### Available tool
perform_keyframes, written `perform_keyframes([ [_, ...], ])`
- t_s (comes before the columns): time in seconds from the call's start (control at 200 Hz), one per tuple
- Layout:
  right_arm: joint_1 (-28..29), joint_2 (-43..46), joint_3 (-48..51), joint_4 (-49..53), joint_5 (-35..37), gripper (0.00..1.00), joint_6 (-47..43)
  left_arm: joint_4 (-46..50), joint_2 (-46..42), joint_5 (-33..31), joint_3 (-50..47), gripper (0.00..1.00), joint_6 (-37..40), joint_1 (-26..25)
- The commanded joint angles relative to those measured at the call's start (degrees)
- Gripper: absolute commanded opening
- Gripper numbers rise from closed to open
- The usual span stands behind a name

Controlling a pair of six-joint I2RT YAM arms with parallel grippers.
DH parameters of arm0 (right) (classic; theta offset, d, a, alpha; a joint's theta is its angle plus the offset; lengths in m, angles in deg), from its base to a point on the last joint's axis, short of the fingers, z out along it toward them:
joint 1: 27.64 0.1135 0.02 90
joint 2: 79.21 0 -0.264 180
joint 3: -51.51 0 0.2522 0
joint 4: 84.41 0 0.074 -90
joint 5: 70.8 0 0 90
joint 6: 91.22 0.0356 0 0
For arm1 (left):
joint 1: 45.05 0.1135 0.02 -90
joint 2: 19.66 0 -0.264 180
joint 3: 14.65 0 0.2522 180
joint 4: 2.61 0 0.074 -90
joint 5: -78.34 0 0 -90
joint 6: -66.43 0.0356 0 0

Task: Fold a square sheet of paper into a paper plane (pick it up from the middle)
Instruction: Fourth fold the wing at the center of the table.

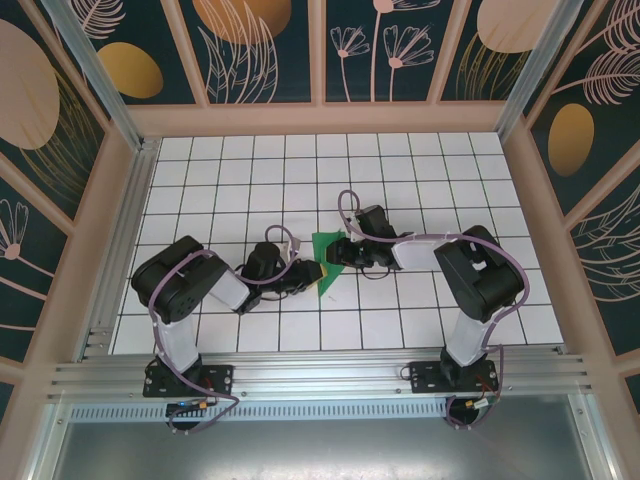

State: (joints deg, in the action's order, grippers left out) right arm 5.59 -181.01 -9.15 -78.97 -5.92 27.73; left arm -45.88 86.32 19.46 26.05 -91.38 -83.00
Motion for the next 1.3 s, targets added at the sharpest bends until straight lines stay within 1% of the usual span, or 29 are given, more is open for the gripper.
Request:
perform_keyframes([
  [0.0, 0.4, -3.8, 0.2, 4.1, 4.9, 0.43, -1.8, 2.1, -3.5, -1.1, -0.7, 0.32, 0.5, 1.3],
  [0.085, 0.4, -3.9, 0.2, 4.1, 5.0, 0.44, -1.8, 4.3, -5.3, -2.3, -1.0, 0.33, 1.3, 1.9],
  [0.2, 0.4, -4.1, -0.1, 4.7, 5.6, 0.45, -1.5, 10.9, -7.0, -5.8, 0.0, 0.35, 4.2, 2.1],
  [0.335, 0.7, -4.8, -0.8, 5.7, 6.6, 0.50, -0.9, 21.0, -7.4, -10.6, 2.7, 0.34, 8.2, 2.1],
  [0.355, 0.8, -5.0, -1.1, 6.0, 6.9, 0.51, -0.9, 22.4, -9.1, -11.5, 3.0, 0.33, 8.8, 2.1],
  [0.425, 1.3, -5.8, -1.9, 7.3, 8.2, 0.52, -1.1, 25.3, -10.0, -13.4, 3.6, 0.32, 10.1, 2.0],
  [0.52, 2.2, -7.0, -3.4, 9.4, 10.6, 0.53, -1.4, 26.0, -10.7, -14.7, 3.6, 0.29, 10.0, 2.1],
  [0.656, 2.9, -7.4, -4.1, 10.8, 13.1, 0.53, -1.0, 25.9, -9.1, -12.5, 4.6, 0.20, 10.1, 2.0],
  [0.741, 2.9, -7.4, -4.0, 10.9, 14.0, 0.52, -0.6, 25.9, -8.5, -11.9, 5.2, 0.16, 10.1, 2.1],
  [0.931, 4.2, -7.7, -4.9, 13.7, 18.1, 0.53, -0.5, 26.3, -8.3, -12.1, 6.0, 0.16, 10.0, 2.1],
  [1.136, 5.7, -8.5, -6.7, 17.6, 23.4, 0.54, 0.4, 27.3, -10.0, -16.3, 4.9, 0.16, 7.9, 2.3],
  [1.296, 6.4, -9.7, -7.9, 20.7, 26.5, 0.55, 2.4, 26.5, -11.7, -17.1, 3.6, 0.16, 6.3, 2.4],
])
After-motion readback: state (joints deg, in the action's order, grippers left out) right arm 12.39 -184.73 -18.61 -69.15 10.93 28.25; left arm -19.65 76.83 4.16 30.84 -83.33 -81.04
